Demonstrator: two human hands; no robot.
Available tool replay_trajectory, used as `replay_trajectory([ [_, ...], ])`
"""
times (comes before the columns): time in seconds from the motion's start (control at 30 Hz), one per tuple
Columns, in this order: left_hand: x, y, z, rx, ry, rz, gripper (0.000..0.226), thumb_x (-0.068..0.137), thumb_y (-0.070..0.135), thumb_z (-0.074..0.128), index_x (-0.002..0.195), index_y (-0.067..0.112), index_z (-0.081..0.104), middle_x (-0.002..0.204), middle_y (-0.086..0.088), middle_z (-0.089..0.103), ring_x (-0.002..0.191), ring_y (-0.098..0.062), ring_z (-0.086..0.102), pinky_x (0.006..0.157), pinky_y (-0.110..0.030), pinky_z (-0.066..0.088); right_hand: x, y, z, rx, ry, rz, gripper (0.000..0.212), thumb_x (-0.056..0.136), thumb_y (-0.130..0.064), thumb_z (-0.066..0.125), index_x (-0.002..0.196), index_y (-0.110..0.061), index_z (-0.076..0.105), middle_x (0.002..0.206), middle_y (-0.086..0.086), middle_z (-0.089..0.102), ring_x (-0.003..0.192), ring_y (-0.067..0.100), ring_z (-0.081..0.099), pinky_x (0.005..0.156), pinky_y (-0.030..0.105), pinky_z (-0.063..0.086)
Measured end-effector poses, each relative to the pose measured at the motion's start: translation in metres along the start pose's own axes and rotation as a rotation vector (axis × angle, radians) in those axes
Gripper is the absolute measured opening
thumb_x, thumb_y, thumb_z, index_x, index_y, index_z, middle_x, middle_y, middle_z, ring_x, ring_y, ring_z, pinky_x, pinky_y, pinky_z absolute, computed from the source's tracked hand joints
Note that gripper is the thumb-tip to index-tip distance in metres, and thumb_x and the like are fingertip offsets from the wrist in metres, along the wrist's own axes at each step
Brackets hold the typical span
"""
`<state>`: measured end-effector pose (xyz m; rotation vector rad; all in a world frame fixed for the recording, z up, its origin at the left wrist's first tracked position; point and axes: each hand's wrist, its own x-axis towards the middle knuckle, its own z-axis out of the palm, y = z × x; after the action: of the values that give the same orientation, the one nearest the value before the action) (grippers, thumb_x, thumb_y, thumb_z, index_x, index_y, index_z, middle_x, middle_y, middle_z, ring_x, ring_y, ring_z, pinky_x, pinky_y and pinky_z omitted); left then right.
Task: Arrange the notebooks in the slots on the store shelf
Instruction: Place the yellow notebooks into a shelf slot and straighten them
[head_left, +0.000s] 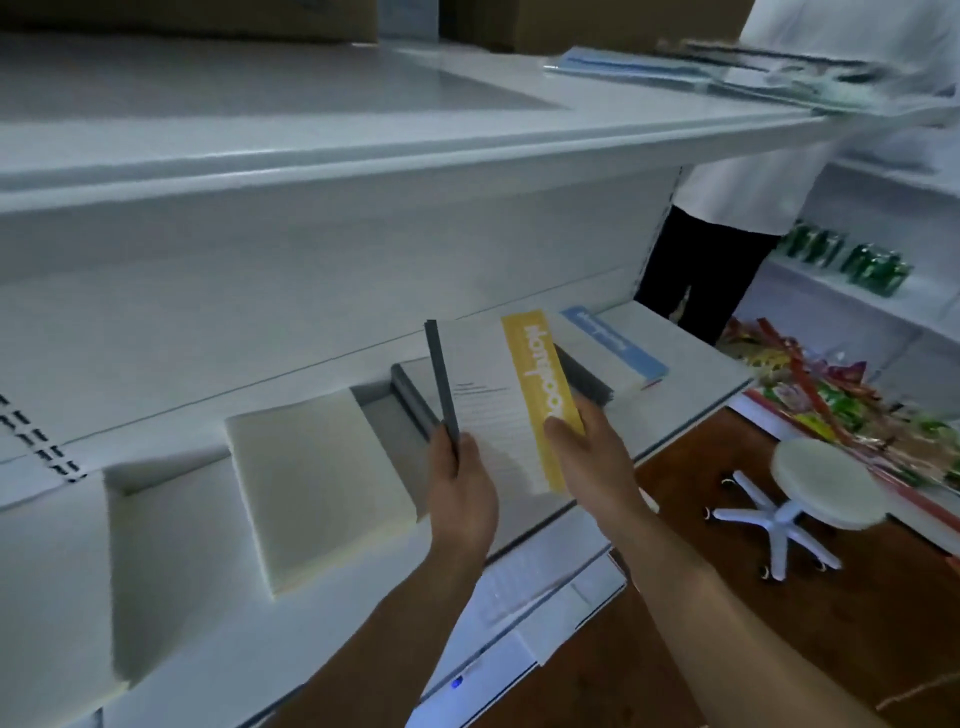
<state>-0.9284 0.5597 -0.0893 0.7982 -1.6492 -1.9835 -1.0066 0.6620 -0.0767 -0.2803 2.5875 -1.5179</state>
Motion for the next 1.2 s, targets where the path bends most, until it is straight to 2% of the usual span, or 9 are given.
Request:
replay_trajectory([
  [0.23, 0.056, -0.039, 0.029, 0.312, 0.276, 0.049, 0.053, 0.091, 0.041, 0.03, 0.139, 0.024, 0.043, 0.138, -0.007, 0.049, 0.126, -0.029, 0.046, 0.109, -0.052, 0.036, 0.084, 0.016, 0.012, -0.128, -0.225, -0.118, 0.029, 0.094, -0.025, 0.048, 0.123, -0.022, 0.053, 0.113, -0.002, 0.059, 0.102, 0.02, 0.058, 0.081, 0.032, 0.044],
  [0.3, 0.057, -0.035, 0.034, 0.426, 0.301, -0.003, 0.05, 0.1, 0.033, 0.031, 0.147, 0.019, 0.035, 0.152, -0.006, 0.035, 0.138, -0.028, 0.031, 0.117, -0.046, 0.023, 0.097, 0.025, 0.014, -0.158, -0.303, -0.137, 0.029, 0.095, -0.024, 0.047, 0.124, -0.021, 0.051, 0.112, -0.003, 0.057, 0.108, 0.023, 0.057, 0.079, 0.029, 0.041],
  [0.37, 0.057, -0.033, 0.039, 0.517, 0.322, -0.044, 0.049, 0.104, 0.027, 0.03, 0.152, 0.018, 0.025, 0.156, -0.003, 0.027, 0.142, -0.024, 0.022, 0.118, -0.041, 0.018, 0.105, 0.032, 0.016, -0.191, -0.385, -0.11, 0.045, 0.099, -0.026, 0.043, 0.143, -0.017, 0.037, 0.133, 0.001, 0.05, 0.124, 0.023, 0.049, 0.091, 0.029, 0.037],
  [0.47, 0.063, -0.032, 0.04, 0.552, 0.338, -0.105, 0.053, 0.104, 0.027, 0.029, 0.154, 0.021, 0.014, 0.153, -0.003, 0.031, 0.139, -0.025, 0.024, 0.116, -0.043, 0.019, 0.111, 0.042, 0.02, -0.174, -0.476, -0.08, 0.059, 0.101, -0.033, 0.04, 0.153, -0.019, 0.016, 0.155, -0.001, 0.029, 0.138, 0.02, 0.036, 0.105, 0.029, 0.031],
  [0.6, 0.076, -0.04, 0.041, 0.445, 0.348, -0.181, 0.054, 0.096, 0.04, 0.029, 0.149, 0.035, 0.025, 0.143, -0.007, 0.045, 0.127, -0.031, 0.043, 0.11, -0.052, 0.034, 0.121, 0.05, 0.028, -0.138, -0.5, -0.13, 0.057, 0.094, -0.042, 0.039, 0.145, -0.021, 0.026, 0.144, 0.003, 0.046, 0.124, 0.026, 0.051, 0.097, 0.036, 0.042],
  [0.73, 0.073, -0.032, 0.044, 0.159, 0.341, -0.211, 0.051, 0.104, 0.027, 0.038, 0.152, 0.031, 0.021, 0.132, 0.006, 0.045, 0.101, -0.004, 0.047, 0.088, -0.019, 0.039, 0.125, 0.054, 0.025, -0.012, -0.561, -0.118, 0.062, 0.1, -0.023, 0.045, 0.153, -0.026, 0.014, 0.156, -0.005, 0.028, 0.14, 0.015, 0.034, 0.114, 0.031, 0.029],
  [0.83, 0.074, -0.034, 0.045, 0.033, 0.321, -0.181, 0.051, 0.104, 0.024, 0.039, 0.153, 0.028, 0.025, 0.132, 0.009, 0.048, 0.091, 0.007, 0.049, 0.08, -0.012, 0.038, 0.125, 0.058, 0.025, 0.06, -0.6, -0.127, 0.063, 0.1, -0.018, 0.046, 0.153, -0.027, 0.013, 0.157, -0.009, 0.023, 0.142, 0.01, 0.029, 0.117, 0.03, 0.025],
  [1.1, 0.067, -0.025, 0.044, 0.123, 0.273, -0.19, 0.061, 0.1, 0.039, 0.044, 0.154, 0.029, 0.017, 0.137, 0.008, 0.045, 0.098, 0.001, 0.049, 0.084, -0.017, 0.04, 0.128, 0.055, 0.026, 0.025, -0.612, -0.154, 0.063, 0.099, -0.017, 0.048, 0.153, -0.023, 0.016, 0.157, -0.007, 0.024, 0.14, 0.012, 0.031, 0.107, 0.02, 0.025],
  [1.2, 0.059, -0.012, 0.041, 0.334, 0.27, -0.127, 0.07, 0.098, 0.046, 0.043, 0.155, 0.029, 0.006, 0.157, 0.006, 0.022, 0.135, -0.012, 0.034, 0.109, -0.031, 0.032, 0.128, 0.039, 0.014, -0.063, -0.553, -0.253, 0.05, 0.097, -0.018, 0.052, 0.144, -0.014, 0.036, 0.137, 0.0, 0.046, 0.114, 0.009, 0.046, 0.086, 0.014, 0.031],
])
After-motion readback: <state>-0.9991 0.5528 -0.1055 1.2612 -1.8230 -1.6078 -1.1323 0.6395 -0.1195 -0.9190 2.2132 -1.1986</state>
